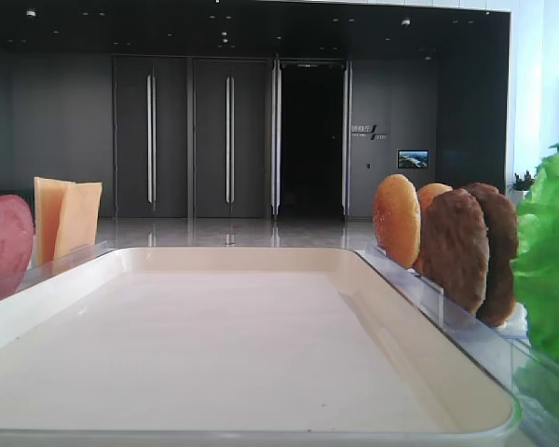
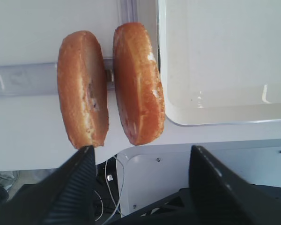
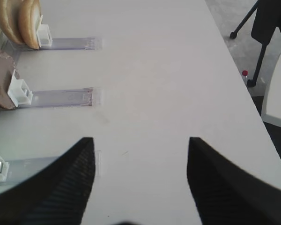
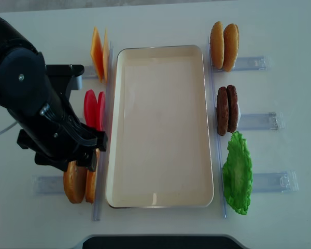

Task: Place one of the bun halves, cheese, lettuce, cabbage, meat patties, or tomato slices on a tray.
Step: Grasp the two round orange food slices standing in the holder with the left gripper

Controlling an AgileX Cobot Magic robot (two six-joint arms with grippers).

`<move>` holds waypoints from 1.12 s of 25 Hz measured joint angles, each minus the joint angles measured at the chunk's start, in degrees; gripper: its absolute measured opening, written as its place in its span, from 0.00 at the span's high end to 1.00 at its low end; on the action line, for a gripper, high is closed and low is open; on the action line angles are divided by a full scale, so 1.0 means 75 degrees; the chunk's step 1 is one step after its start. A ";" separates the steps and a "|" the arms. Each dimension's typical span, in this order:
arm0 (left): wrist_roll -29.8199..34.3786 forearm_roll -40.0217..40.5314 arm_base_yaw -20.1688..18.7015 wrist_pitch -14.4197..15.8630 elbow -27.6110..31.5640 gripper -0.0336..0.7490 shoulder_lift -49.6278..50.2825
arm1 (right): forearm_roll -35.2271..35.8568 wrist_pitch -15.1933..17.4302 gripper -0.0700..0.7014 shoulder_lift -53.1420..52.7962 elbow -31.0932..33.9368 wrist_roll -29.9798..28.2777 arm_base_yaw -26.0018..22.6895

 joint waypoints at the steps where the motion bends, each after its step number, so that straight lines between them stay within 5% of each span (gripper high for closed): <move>1: 0.0000 0.0007 0.0000 0.0000 0.0000 0.35 0.0000 | 0.0000 0.0000 0.37 0.0000 0.0000 0.0000 0.0000; 28: -0.0050 0.0137 0.0000 -0.0018 0.0000 0.39 0.0974 | 0.0000 0.0000 0.37 0.0000 0.0000 0.0000 0.0000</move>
